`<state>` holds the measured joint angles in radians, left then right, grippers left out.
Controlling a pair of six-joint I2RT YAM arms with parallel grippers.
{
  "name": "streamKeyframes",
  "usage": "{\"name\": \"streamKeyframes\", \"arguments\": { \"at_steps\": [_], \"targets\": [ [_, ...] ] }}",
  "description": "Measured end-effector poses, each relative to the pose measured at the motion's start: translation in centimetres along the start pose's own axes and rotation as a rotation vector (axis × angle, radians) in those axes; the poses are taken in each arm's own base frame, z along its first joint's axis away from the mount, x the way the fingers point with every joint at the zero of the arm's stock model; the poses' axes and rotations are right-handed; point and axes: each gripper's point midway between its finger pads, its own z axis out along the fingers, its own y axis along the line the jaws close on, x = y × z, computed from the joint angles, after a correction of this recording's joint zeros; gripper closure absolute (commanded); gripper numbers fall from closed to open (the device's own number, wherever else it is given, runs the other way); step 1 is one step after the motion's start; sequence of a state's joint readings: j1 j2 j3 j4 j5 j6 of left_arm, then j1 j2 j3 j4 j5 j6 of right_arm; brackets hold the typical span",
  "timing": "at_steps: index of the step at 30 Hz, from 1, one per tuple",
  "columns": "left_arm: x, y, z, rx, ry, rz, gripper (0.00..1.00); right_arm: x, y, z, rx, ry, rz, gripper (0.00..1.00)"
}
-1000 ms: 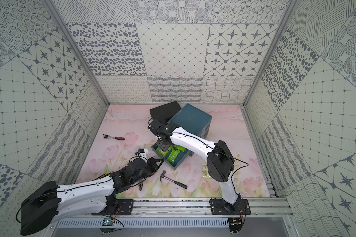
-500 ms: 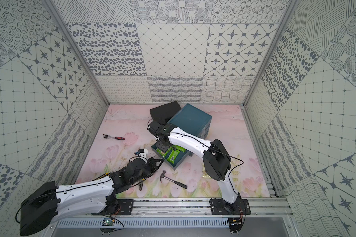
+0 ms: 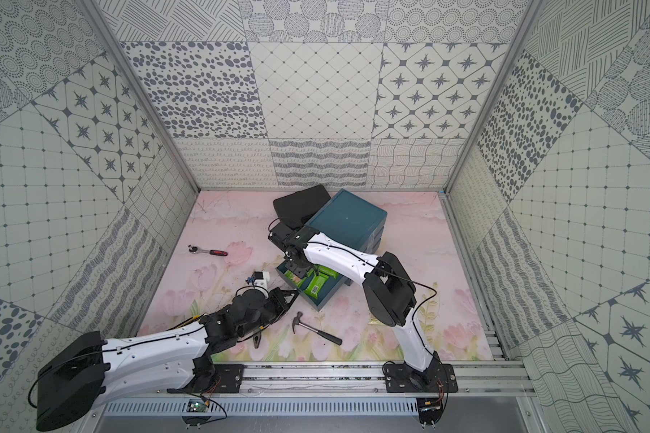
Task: Take the cookies out of the drawer
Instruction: Pick up the cookie from the drawer.
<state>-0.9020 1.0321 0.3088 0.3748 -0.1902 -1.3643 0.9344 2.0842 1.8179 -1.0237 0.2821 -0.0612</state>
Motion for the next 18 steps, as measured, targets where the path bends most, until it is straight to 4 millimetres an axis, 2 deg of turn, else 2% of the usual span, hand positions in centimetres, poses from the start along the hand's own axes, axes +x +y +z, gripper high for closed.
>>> {"name": "streamKeyframes", "arguments": {
  "at_steps": [13,18],
  "targets": [
    [-0.01,-0.02,0.00,0.000,0.000,0.000,1.00,0.05,-0.17,-0.01,0.011,0.002,-0.003,0.62],
    [-0.06,-0.03,-0.03,-0.001,-0.003,0.000,1.00,0.00,-0.14,-0.93,0.010,-0.014,-0.002,0.63]
  ]
}}
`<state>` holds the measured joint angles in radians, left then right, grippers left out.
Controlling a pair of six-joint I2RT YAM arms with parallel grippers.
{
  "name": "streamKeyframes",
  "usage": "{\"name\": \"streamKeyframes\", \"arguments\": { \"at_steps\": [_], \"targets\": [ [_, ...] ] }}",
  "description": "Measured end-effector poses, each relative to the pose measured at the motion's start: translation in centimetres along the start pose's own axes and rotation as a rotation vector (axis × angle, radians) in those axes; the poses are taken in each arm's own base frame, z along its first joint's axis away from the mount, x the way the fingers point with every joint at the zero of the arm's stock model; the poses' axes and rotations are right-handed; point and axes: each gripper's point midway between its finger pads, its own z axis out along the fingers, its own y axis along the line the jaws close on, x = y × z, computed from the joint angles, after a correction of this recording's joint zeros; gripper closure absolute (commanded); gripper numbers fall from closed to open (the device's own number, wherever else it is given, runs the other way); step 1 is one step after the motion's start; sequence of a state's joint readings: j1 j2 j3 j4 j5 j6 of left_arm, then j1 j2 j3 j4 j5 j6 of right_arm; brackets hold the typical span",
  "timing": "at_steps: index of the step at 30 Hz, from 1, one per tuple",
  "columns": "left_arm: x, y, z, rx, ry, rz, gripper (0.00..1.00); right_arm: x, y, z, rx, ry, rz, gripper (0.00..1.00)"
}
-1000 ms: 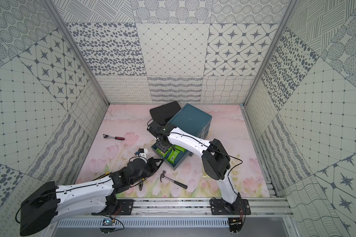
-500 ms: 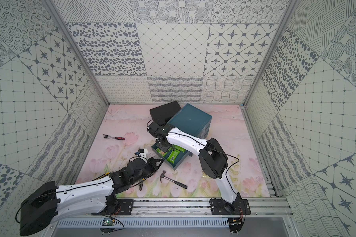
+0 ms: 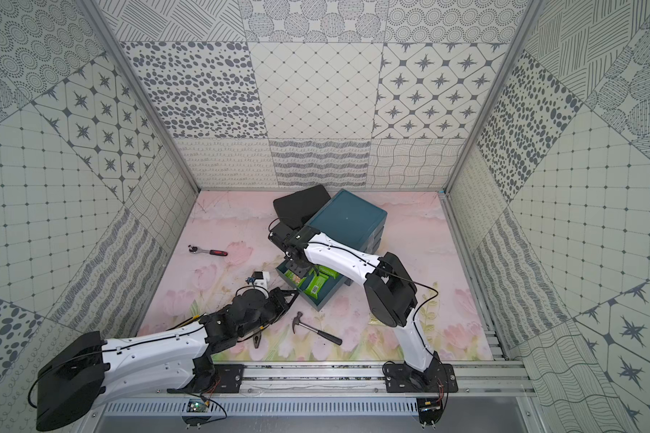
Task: Take the cookies out of the drawer
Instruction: Pick up the cookie from the drawer, then place the cookie at the center of the board.
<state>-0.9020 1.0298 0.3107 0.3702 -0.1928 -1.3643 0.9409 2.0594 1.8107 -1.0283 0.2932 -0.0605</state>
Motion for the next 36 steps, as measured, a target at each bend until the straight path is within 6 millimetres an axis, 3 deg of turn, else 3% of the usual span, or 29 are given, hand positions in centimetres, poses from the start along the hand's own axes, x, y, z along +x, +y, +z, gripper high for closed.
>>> {"name": "streamKeyframes", "arguments": {
  "at_steps": [6,11,15,19,27,32,36],
  "targets": [
    [0.0,0.1,-0.1,-0.007,0.000,0.001,1.00,-0.9,0.0,-4.0,-0.003,-0.090,0.008,0.64],
    [0.0,0.2,-0.1,-0.009,0.001,0.002,1.00,-0.8,-0.2,-8.7,-0.013,-0.187,0.056,0.64],
    [0.0,0.2,-0.1,-0.010,0.001,0.002,1.00,1.1,-0.6,-11.8,-0.021,-0.234,0.118,0.65],
    [0.0,0.2,-0.1,-0.011,0.001,0.002,1.00,4.7,-1.1,-13.6,-0.030,-0.238,0.215,0.65],
    [0.0,0.1,-0.2,-0.011,0.001,0.002,1.00,14.3,-1.4,-13.7,-0.041,-0.150,0.458,0.65],
    [0.0,0.3,-0.3,-0.018,0.002,0.003,1.00,20.1,-0.9,-11.5,-0.040,-0.055,0.625,0.65],
    [0.0,0.3,-0.4,-0.021,0.001,0.004,1.00,23.6,0.1,-9.1,-0.056,0.016,0.742,0.65]
  ]
}}
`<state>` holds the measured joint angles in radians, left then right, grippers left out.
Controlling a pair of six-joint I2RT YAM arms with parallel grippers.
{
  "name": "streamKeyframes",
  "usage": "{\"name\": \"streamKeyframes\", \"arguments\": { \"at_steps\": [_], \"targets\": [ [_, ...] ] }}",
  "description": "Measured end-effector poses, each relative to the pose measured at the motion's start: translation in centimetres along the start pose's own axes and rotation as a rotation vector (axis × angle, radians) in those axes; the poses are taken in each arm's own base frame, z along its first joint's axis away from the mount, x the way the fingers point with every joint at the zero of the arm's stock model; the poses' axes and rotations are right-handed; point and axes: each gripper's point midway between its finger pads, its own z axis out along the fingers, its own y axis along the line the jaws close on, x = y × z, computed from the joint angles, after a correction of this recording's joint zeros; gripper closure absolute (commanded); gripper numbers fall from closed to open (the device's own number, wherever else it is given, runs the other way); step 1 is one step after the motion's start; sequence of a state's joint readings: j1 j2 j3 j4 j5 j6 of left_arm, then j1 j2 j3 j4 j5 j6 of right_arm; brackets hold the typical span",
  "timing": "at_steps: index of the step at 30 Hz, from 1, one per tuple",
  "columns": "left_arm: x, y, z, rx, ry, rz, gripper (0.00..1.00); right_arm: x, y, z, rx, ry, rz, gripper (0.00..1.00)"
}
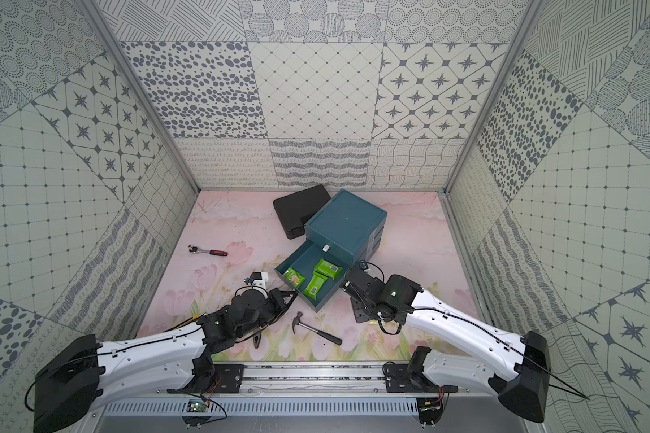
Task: Take the cookies out of the drawer
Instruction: Place the cookie at the center of the board.
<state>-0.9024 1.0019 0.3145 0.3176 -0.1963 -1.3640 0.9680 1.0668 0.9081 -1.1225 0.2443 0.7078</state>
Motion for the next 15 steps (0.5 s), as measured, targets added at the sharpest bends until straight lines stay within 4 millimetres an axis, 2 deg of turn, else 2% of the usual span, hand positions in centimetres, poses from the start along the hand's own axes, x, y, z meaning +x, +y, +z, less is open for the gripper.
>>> {"name": "streamKeyframes", "arguments": {
  "at_steps": [5,15],
  "targets": [
    [0.0,0.1,0.0,-0.006,0.001,0.001,1.00,2.7,0.1,3.9,-0.016,0.068,0.096,0.65],
    [0.0,0.0,0.0,-0.008,0.001,0.001,1.00,2.7,1.5,9.5,-0.064,0.053,0.198,0.64]
  ]
}}
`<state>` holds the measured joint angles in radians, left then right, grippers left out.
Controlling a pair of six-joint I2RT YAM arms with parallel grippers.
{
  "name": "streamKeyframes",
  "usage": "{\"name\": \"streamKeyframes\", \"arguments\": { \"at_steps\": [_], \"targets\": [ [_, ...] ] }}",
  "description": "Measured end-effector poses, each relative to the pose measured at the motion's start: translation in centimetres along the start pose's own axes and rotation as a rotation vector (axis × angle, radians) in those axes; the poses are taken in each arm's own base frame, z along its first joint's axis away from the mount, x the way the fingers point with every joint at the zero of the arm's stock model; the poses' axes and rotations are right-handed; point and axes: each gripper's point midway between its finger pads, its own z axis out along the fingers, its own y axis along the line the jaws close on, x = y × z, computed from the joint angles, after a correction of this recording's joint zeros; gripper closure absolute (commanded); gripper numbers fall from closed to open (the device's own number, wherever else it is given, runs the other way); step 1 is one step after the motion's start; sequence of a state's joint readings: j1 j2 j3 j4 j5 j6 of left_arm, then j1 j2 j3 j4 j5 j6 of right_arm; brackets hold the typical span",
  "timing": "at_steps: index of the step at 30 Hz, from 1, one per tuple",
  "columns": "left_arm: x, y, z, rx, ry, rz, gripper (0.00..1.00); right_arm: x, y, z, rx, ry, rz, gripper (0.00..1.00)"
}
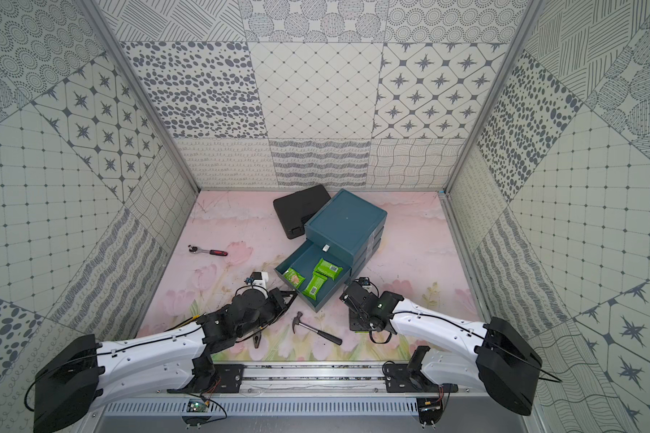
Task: Take the cookies out of the drawer
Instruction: Place the cookie at the center of the board, then pick up the cookie from the drawer.
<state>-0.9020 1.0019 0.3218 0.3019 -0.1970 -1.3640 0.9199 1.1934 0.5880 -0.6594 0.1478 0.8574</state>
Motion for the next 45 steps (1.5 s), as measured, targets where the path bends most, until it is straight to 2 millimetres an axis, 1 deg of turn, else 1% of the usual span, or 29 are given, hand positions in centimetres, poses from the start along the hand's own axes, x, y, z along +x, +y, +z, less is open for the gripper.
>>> {"name": "streamKeyframes", "arguments": {
  "at_steps": [2,5,8,10,12,14,16,18,20,22,25,27,29,31,32,34,38,41,45],
  "targets": [
    [0.0,0.0,0.0,-0.001,0.000,0.001,1.00,0.0,0.1,0.6,-0.005,-0.003,0.006,0.63],
    [0.0,-0.1,0.0,-0.002,0.000,0.001,1.00,-0.3,0.3,1.1,-0.017,-0.013,0.017,0.58],
    [0.0,-0.1,0.0,-0.004,0.001,0.004,1.00,-0.6,0.6,1.2,-0.033,-0.024,0.023,0.50],
    [0.0,0.0,0.1,-0.006,0.002,0.005,1.00,-0.7,0.8,1.2,-0.040,-0.029,0.025,0.42],
    [0.0,0.0,0.1,-0.006,0.002,0.005,1.00,-0.8,0.8,1.2,-0.044,-0.032,0.027,0.36],
    [0.0,0.0,0.1,-0.005,0.001,0.005,1.00,-0.8,0.8,1.0,-0.049,-0.032,0.025,0.35],
    [0.0,-0.1,0.0,-0.003,0.001,0.005,1.00,-0.7,0.7,0.2,-0.056,-0.035,0.024,0.35],
    [0.0,-0.1,0.0,-0.002,0.000,0.005,1.00,-1.0,0.6,-1.3,-0.072,-0.050,0.021,0.36],
    [0.0,-0.1,0.0,-0.003,0.001,0.005,1.00,-1.8,1.0,-3.5,-0.106,-0.082,0.013,0.37],
    [0.0,-0.1,0.0,-0.004,0.001,0.005,1.00,-3.1,1.7,-6.3,-0.146,-0.126,-0.006,0.37],
    [0.0,0.0,0.0,-0.004,0.001,0.005,1.00,-5.5,3.3,-10.6,-0.199,-0.197,-0.063,0.38],
    [0.0,0.0,0.0,-0.005,0.001,0.006,1.00,-7.0,4.5,-12.9,-0.212,-0.234,-0.128,0.38],
    [0.0,0.0,0.0,-0.006,0.001,0.007,1.00,-8.7,5.8,-14.8,-0.205,-0.263,-0.216,0.38],
    [0.0,0.0,0.1,-0.007,0.001,0.008,1.00,-10.4,7.5,-15.8,-0.181,-0.282,-0.332,0.38],
    [0.0,0.0,0.1,-0.007,0.001,0.008,1.00,-11.1,8.2,-15.9,-0.167,-0.285,-0.388,0.38],
    [0.0,-0.1,0.1,-0.007,0.002,0.008,1.00,-12.1,9.7,-15.4,-0.123,-0.272,-0.522,0.38],
    [0.0,0.0,0.2,-0.011,0.003,0.009,1.00,-13.3,12.2,-13.1,-0.040,-0.214,-0.748,0.38],
    [0.0,0.0,0.2,-0.012,0.003,0.009,1.00,-13.8,13.1,-11.3,0.005,-0.171,-0.860,0.38],
    [0.1,0.1,0.2,-0.013,0.004,0.009,1.00,-14.3,13.7,-9.4,0.057,-0.128,-0.966,0.38]
  ]
}}
